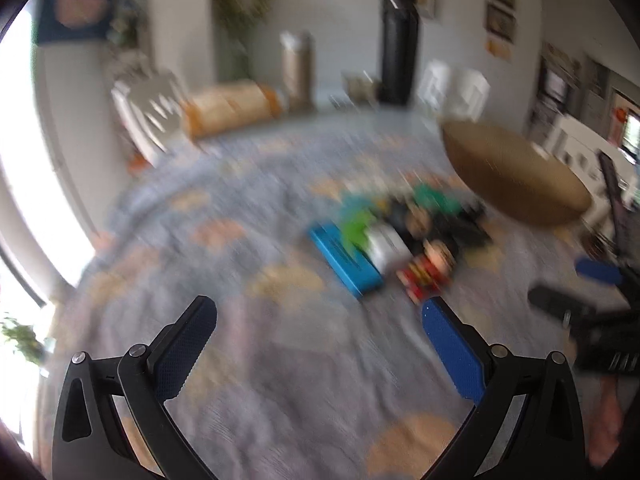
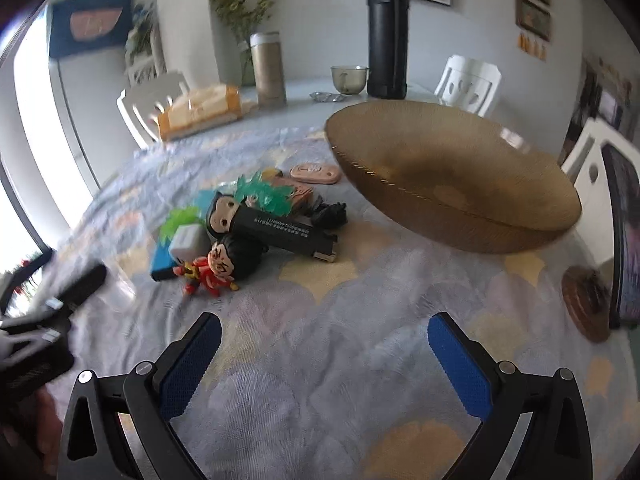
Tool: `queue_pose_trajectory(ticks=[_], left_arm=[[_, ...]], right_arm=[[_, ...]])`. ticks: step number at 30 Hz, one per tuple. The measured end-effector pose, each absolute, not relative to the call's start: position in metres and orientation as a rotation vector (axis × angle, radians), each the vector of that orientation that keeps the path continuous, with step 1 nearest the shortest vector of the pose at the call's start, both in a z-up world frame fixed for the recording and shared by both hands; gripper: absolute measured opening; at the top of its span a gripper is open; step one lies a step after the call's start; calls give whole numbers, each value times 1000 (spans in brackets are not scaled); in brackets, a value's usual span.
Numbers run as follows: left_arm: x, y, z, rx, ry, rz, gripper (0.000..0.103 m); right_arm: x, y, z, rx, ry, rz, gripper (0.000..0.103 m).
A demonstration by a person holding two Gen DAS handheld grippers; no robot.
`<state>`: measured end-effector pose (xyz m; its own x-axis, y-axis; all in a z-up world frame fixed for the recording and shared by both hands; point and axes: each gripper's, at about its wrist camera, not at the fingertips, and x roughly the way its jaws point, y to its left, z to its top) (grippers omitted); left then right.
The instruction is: Organize rigid objects
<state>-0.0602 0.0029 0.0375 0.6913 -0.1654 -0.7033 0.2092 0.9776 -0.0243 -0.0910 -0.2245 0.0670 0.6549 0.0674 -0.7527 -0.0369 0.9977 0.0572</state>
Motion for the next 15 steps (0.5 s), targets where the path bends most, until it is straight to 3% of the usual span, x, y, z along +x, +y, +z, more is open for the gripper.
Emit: queue_pose_trajectory(ticks=[6, 11, 15], left_arm=[[-40, 4, 40, 38, 925, -346, 102], [13, 29, 29, -228, 1099, -557, 102], [36, 29, 13, -214, 1129, -501, 101]], right_arm=[[-85, -229, 90, -1, 884, 98, 103], [-52, -229, 93, 33, 945, 145, 92], [-29, -232, 85, 98, 995, 204, 79]])
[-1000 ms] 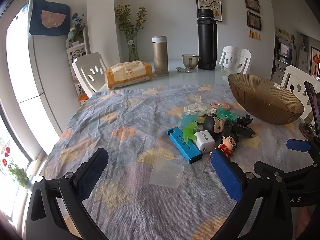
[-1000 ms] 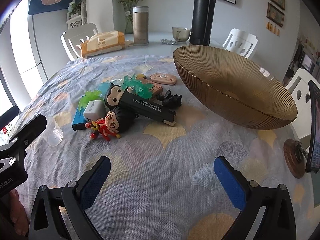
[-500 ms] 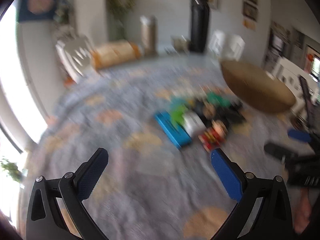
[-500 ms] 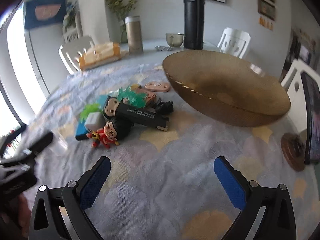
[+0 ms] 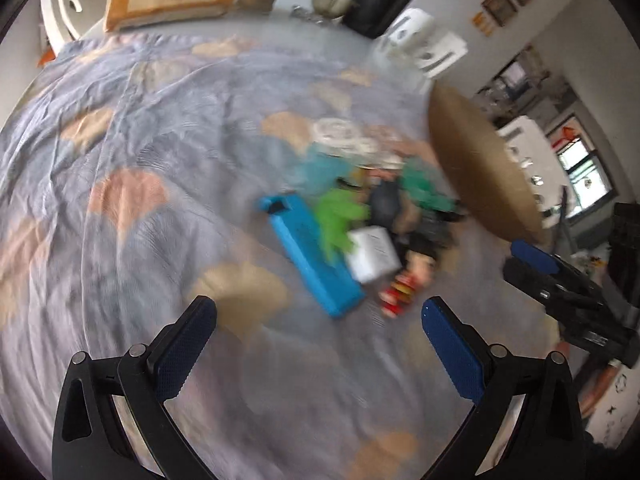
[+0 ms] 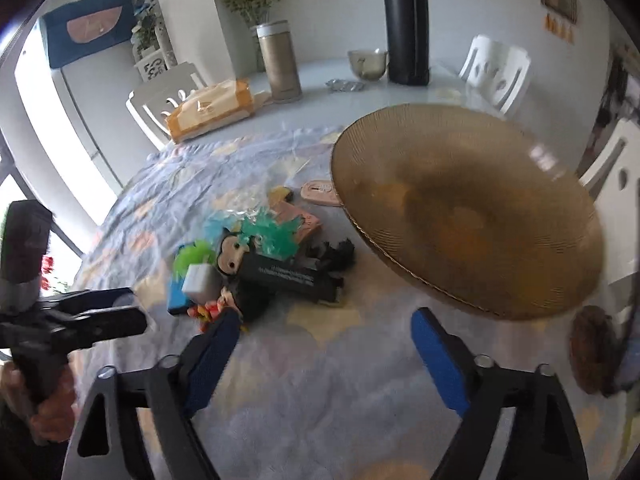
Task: Organize rigid objects
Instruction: 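Grasp the blue lighter with the left gripper while the right grasps the black USB stick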
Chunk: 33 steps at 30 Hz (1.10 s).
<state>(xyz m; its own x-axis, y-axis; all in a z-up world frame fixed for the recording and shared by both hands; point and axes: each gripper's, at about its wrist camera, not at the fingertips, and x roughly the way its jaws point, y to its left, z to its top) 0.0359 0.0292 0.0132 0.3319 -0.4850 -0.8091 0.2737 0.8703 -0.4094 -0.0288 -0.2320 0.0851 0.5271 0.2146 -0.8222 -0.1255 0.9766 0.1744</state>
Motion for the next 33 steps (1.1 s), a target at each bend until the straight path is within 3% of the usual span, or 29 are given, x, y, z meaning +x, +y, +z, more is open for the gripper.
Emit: queue_pose_trajectory(ticks=[4, 8, 10, 12, 14, 16, 24, 26, 28, 33], left_arm=[[34, 10, 15, -116, 1080, -425, 93], [29, -13, 12, 14, 1024, -319, 81], [24, -26, 9, 121, 997, -271, 80], [20, -28, 11, 156, 976, -274, 64], [17, -16, 17, 128, 986, -304, 32], [18, -4, 19, 95, 1005, -328, 24], [19, 9, 16, 59, 1019, -403, 25], [23, 1, 15, 79, 1014, -408, 32], [24, -8, 15, 106, 1007, -400, 33], [26, -7, 14, 68, 978, -401, 32]], right_arm=[[-18, -225, 66, 63, 1038, 217, 66], [-11, -226, 50, 78, 1076, 237, 62], [-8, -225, 48, 74, 1076, 235, 62], [-7, -224, 48, 66, 1073, 245, 62], [-6, -222, 49, 53, 1073, 258, 62], [-3, -220, 49, 29, 1077, 274, 62], [22, -224, 38, 83, 1101, 374, 61], [25, -226, 36, 134, 1086, 388, 63], [26, -228, 35, 179, 1070, 397, 70], [18, -237, 34, 286, 1058, 384, 72]])
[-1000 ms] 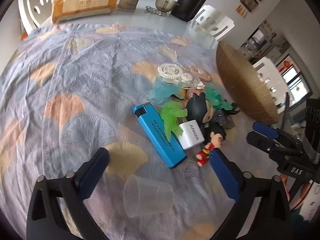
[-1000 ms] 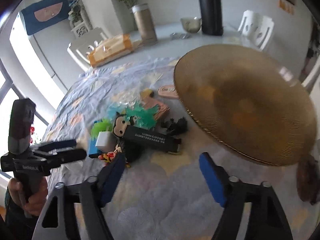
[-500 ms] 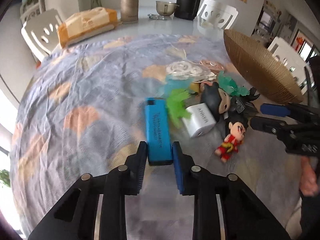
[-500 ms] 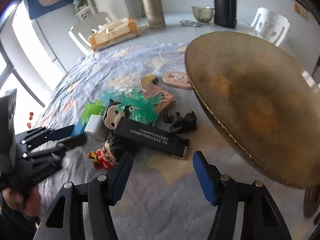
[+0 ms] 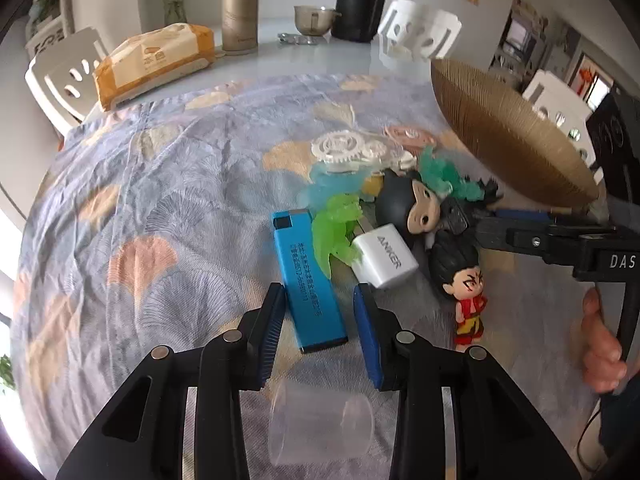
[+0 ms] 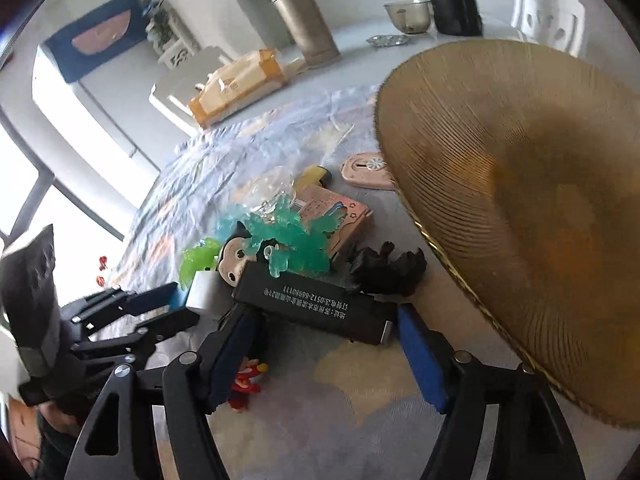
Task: Organize rigid objects
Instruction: 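Grasp the blue lighter with the left gripper while the right grasps the black USB stick, then carry the blue lighter and black USB stick into the amber bowl and release both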
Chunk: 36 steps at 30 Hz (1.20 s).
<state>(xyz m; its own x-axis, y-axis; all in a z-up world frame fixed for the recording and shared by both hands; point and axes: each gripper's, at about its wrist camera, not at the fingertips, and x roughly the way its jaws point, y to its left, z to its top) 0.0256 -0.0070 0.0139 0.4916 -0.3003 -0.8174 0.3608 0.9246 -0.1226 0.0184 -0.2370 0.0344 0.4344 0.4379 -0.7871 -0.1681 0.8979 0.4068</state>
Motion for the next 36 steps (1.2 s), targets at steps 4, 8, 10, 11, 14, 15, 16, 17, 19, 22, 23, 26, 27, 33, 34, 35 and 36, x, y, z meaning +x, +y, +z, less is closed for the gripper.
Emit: queue_pose_trajectory(ticks=[4, 8, 10, 11, 14, 15, 16, 17, 19, 22, 23, 26, 27, 33, 34, 35, 36], left_arm=[[25, 0, 13, 23, 959, -394, 24], [21, 11, 13, -34, 966, -371, 21], [15, 20, 14, -57, 962, -351, 21], [12, 26, 15, -80, 956, -347, 21], [6, 38, 14, -122, 944, -354, 21], [6, 41, 13, -145, 941, -365, 21], [6, 42, 13, -155, 942, -369, 21], [7, 42, 12, -157, 941, -370, 21], [8, 40, 12, -150, 943, -372, 22], [9, 41, 11, -153, 948, -379, 22], [9, 42, 11, -162, 951, -384, 23], [10, 44, 10, -179, 953, -390, 24], [10, 43, 10, -178, 954, -393, 25], [6, 11, 14, -31, 949, -359, 52], [5, 3, 13, 19, 942, -333, 47], [5, -2, 12, 64, 937, -301, 26], [5, -6, 11, 97, 936, -279, 22]], right_arm=[[23, -250, 31, 420, 1022, 332, 82], [25, -230, 35, 367, 1013, 363, 84], [15, -216, 36, 339, 1014, 456, 79], [10, -210, 37, 332, 1021, 512, 77], [-17, -191, 43, 292, 1055, 693, 69], [-26, -188, 47, 257, 1040, 692, 69], [-36, -187, 53, 198, 1007, 654, 69], [-39, -188, 55, 158, 988, 607, 69], [-37, -193, 56, 113, 979, 501, 68], [-16, -202, 50, 171, 1019, 439, 56], [-6, -202, 47, 180, 1040, 418, 52], [13, -205, 38, 229, 1055, 414, 37], [16, -206, 38, 232, 1044, 404, 35], [-2, -191, 38, 34, 1051, 317, 31], [-9, -187, 38, -23, 1040, 294, 31], [-15, -182, 37, -79, 1025, 277, 31], [-20, -176, 36, -134, 1007, 264, 29]])
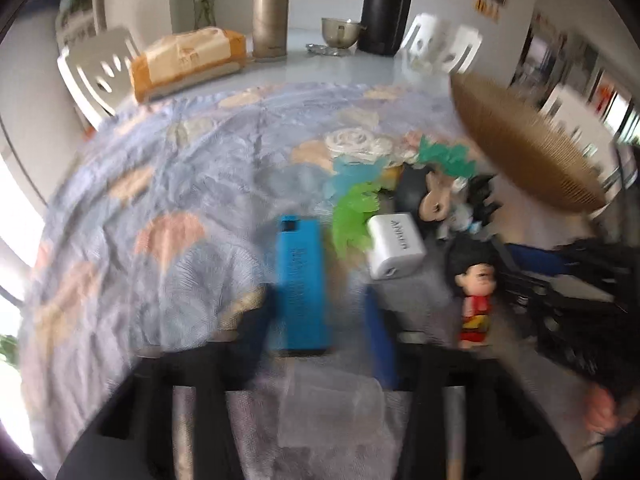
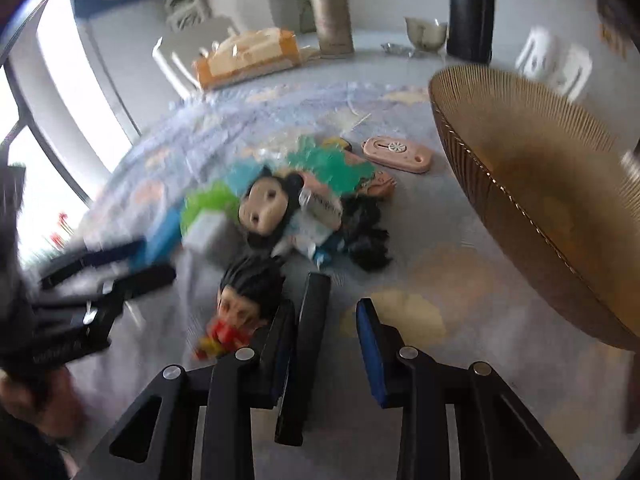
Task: Organize rigid objects
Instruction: 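Carry the blue lighter and black USB stick into the amber bowl and release both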
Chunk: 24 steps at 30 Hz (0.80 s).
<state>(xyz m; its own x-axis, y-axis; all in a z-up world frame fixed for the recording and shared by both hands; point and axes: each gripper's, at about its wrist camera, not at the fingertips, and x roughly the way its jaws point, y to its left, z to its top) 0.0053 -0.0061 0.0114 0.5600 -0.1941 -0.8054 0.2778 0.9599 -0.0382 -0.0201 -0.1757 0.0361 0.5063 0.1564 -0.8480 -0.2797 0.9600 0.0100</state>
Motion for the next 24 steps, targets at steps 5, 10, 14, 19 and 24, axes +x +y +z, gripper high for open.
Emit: queue_pose_trajectory(ticks=[5, 10, 14, 19, 24], left_arm=[[-2, 29, 25, -109, 897, -379, 21], [-21, 96, 45, -445, 811, -432, 21], [-44, 101, 43, -383, 831, -386, 21], [-73, 105, 29, -363, 864, -392, 24], [-85, 96, 15, -221, 917, -342, 24]], right_arm=[[-41, -173, 46, -176, 921, 291, 12], [-67, -192, 68, -123, 841, 326, 12], [-89, -199, 64, -109, 864, 354, 12], [-104, -203, 42, -122, 937, 345, 12], [-108, -209, 32, -97, 958, 351, 12]])
